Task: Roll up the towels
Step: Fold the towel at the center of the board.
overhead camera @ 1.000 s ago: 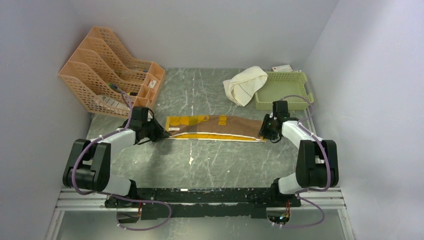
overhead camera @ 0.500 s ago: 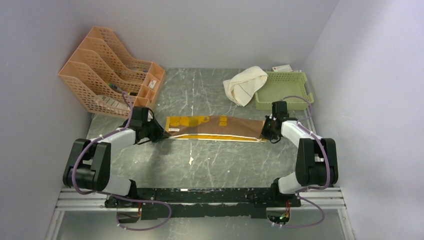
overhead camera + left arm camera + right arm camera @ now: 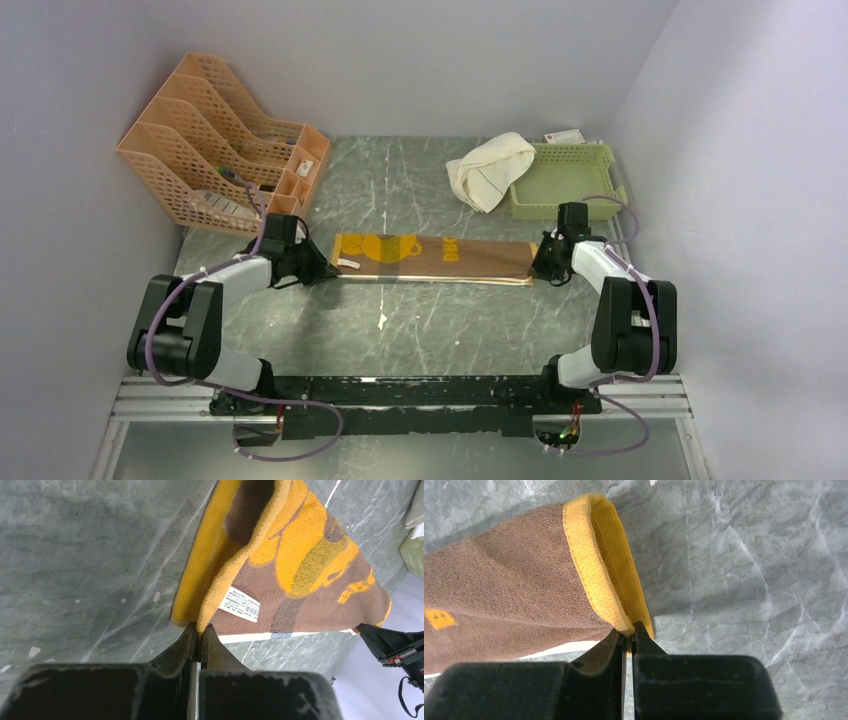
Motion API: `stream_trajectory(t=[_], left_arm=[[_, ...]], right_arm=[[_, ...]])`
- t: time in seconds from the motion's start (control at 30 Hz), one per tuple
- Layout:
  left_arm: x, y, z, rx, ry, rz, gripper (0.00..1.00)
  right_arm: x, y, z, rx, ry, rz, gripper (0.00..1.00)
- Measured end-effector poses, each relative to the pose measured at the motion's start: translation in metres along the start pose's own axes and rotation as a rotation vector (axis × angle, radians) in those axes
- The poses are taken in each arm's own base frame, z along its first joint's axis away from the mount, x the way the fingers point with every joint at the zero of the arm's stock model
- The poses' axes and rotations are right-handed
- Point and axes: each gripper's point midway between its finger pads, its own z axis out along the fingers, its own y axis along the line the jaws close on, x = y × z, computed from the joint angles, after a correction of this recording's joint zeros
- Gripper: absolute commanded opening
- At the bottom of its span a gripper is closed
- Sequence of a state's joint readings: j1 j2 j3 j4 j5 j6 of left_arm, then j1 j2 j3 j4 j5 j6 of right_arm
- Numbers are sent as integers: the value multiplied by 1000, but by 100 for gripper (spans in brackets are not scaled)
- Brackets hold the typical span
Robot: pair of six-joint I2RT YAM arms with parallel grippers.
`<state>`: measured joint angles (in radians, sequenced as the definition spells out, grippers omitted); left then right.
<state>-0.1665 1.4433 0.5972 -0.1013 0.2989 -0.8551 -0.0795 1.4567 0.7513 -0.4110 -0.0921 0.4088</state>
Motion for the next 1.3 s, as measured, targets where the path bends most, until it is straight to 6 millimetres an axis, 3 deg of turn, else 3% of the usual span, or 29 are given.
stream_trajectory(t=[0.07,0.2,0.27,0.4,0.47,0.7,0.8,0.9,1.0,1.13,1.3], left_arm=[[1,2,2,-6,5,0,18],[4,7,6,-20,24,0,45],[4,4,6,-3,31,2,52],[2,-1,5,15,34,16,54],[1,-1,4,10,35,24,54],[-22,-8,-16,-52,-41,84,58],[-47,-28,-40,-47,-133,140,68],[-68,-55,-67,0,-225,204,69],[-76,-81,-85,74,-273,260,70],[-57,-111,-80,205,-226,328,69],[-10,-141,-45,349,-76,406,62]], right_arm=[[2,0,2,0,13,0,13],[6,-2,6,5,31,1,23],[5,-3,6,8,29,4,36],[4,-6,4,22,20,9,53],[-1,-5,0,23,-4,14,56],[-38,5,-36,4,-165,25,58],[-56,12,-61,-21,-269,29,57],[-70,28,-85,-93,-366,23,50],[-76,55,-96,-217,-404,1,47],[-65,95,-86,-398,-346,-37,43],[-34,140,-64,-590,-208,-73,40]])
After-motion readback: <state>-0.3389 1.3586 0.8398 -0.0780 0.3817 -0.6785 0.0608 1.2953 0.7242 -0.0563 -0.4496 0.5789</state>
